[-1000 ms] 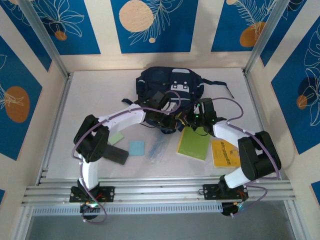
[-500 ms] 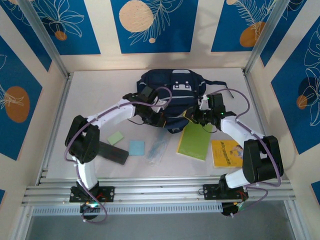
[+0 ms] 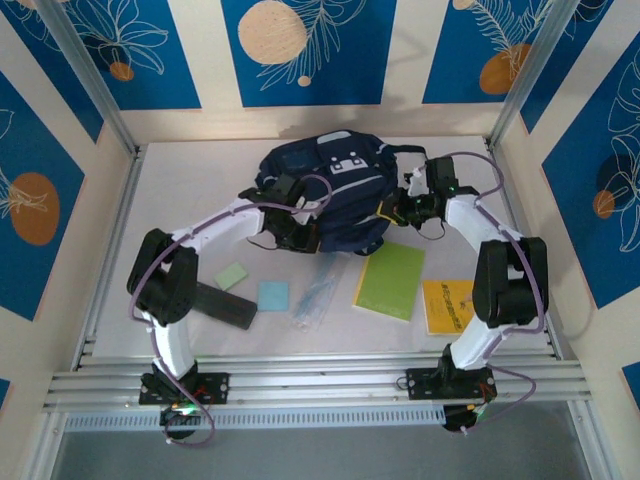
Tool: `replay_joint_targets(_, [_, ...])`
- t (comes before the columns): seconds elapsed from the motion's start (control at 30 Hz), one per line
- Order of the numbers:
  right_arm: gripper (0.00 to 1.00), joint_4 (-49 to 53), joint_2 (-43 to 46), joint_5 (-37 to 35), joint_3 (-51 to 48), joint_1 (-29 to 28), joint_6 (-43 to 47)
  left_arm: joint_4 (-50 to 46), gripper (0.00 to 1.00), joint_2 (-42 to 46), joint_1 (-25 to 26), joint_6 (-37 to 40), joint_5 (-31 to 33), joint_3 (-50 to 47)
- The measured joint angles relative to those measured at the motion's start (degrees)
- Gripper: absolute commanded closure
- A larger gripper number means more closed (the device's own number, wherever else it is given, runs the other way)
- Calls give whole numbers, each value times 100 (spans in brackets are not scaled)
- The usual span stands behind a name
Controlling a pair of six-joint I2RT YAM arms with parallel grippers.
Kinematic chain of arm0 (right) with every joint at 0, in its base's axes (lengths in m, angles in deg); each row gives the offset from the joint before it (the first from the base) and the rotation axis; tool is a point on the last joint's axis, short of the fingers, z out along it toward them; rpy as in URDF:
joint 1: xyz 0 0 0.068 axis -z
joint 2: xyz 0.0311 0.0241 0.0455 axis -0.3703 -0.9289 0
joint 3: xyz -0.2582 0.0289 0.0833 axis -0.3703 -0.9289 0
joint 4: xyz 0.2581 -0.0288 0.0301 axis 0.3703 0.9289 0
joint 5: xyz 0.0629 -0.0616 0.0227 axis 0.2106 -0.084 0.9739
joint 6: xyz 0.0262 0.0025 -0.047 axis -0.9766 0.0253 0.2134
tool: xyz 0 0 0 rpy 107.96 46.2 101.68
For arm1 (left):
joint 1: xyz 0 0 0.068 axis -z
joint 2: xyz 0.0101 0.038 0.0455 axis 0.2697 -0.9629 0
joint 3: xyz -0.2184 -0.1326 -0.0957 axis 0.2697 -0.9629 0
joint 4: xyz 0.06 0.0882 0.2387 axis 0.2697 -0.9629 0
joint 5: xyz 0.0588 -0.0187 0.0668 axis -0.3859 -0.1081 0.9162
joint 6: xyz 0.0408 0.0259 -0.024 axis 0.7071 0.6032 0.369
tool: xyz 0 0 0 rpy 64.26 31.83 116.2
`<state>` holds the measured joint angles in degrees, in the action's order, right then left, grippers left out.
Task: Pack the student bag
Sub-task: Unzip the student bag at the top-center of the table.
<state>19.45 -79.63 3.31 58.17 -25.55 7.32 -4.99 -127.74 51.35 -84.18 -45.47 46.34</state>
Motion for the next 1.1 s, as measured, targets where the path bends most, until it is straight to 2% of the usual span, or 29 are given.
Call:
replay_joint_targets(0.03, [36, -9, -98, -52, 120, 20, -37, 68, 100, -2, 50, -111, -44, 2])
replay_joint_targets(0.13, [0, -101, -203, -205, 280, 114, -177, 238, 100, -48, 214, -428, -212, 94])
replay_joint_targets(0.2, [1, -157, -98, -299, 205, 160, -398, 352, 100, -133, 321, -619, -308, 232])
replay_joint_targets(0.37, [1, -542, 1005, -448, -879, 129, -1056, 601, 100, -577, 485, -997, -546, 774])
replay_joint_targets(0.5, [1, -1093, 1663, -369, -1672, -160, -1751, 728, 100, -841, 498, -1137, -654, 1088])
replay_joint_targets(0.6, [1, -1414, 1637, -382, -1862, -444, -2100, 691, 100, -848, 498, -1196, -649, 1113])
replay_joint_targets(0.73, [11, -1784, 1327, -439, -1843, -616, -2430, 658, 100, -846, 487, -1198, -623, 1113])
replay_joint_targets(0.9, [8, -2103, 730, -437, -1891, -765, -2758, 706, 100, -837, 463, -1213, -487, 866])
replay_joint_targets(1.1, [5, -2271, 1108, -396, -2538, -774, -2911, 916, 100, -835, 417, -1303, -490, 772])
